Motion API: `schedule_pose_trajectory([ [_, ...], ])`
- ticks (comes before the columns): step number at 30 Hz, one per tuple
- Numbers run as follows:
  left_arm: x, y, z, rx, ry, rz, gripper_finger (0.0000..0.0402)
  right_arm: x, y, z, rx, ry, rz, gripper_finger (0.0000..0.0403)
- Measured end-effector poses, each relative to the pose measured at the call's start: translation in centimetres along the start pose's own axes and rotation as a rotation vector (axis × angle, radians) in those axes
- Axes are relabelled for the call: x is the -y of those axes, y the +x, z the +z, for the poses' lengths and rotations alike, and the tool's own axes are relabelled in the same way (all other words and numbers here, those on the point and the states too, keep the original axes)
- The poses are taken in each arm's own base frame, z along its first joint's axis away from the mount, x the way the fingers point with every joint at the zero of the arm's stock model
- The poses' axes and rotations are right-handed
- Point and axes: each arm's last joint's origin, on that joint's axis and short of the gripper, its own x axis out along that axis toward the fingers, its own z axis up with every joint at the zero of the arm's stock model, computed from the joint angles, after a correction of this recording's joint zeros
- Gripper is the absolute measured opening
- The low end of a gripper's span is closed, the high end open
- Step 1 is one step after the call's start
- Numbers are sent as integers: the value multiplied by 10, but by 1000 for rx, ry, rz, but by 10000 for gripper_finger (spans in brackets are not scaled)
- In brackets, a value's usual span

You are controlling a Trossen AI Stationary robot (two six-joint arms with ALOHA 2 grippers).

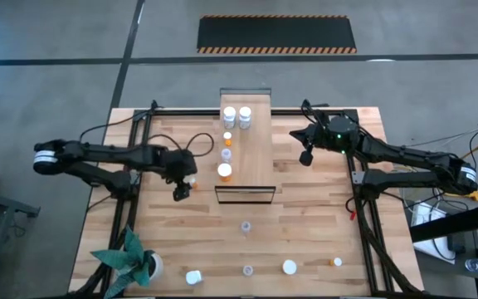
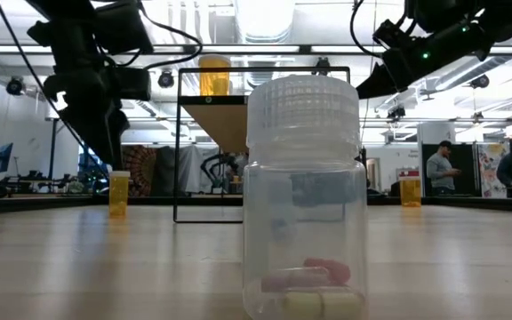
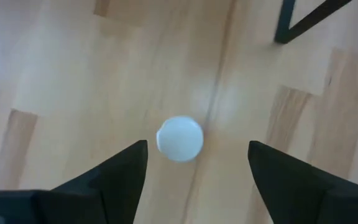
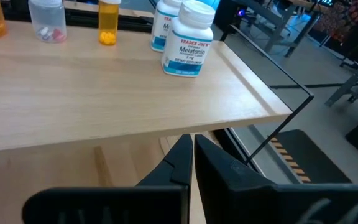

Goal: Pick and place medicine bottles onto shelf by color
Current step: Put the top small orange pill bottle aligned with the other small orange pill bottle on the shelf

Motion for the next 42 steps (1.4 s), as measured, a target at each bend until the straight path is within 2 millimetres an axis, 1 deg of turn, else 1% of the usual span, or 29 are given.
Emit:
schedule_pose_trajectory([
  [6, 6, 10, 2, -20, 54, 66, 262, -1, 1, -3, -9, -1, 3, 9],
  [10, 6, 15, 2, -41, 62, 103, 245, -1, 1, -5, -13, -1, 4, 9],
  [13, 5, 17, 2, -50, 63, 110, 221, -2, 1, -5, -14, -1, 4, 9],
  [20, 6, 20, 2, -57, 84, 109, 151, -2, 1, -7, -18, -10, 5, 9],
  [24, 6, 20, 4, -32, 89, 106, 125, -2, 1, -8, -23, -10, 7, 9],
  [27, 6, 20, 5, -27, 91, 105, 118, -3, 1, -9, -25, -10, 7, 9],
  [33, 6, 19, 4, -27, 89, 99, 116, -3, 1, -9, -26, -8, 8, 9],
  [35, 6, 16, 4, -37, 91, 97, 116, -3, 1, -9, -26, -8, 7, 9],
  [37, 7, 8, 7, -35, 91, 95, 116, -3, 1, -9, -26, -8, 7, 9],
  [40, 8, -12, 13, -43, 90, 95, 116, -3, 1, -9, -26, -8, 7, 9],
  [42, 8, -31, 19, -40, 91, 102, 116, -3, 1, -9, -26, -8, 7, 9],
])
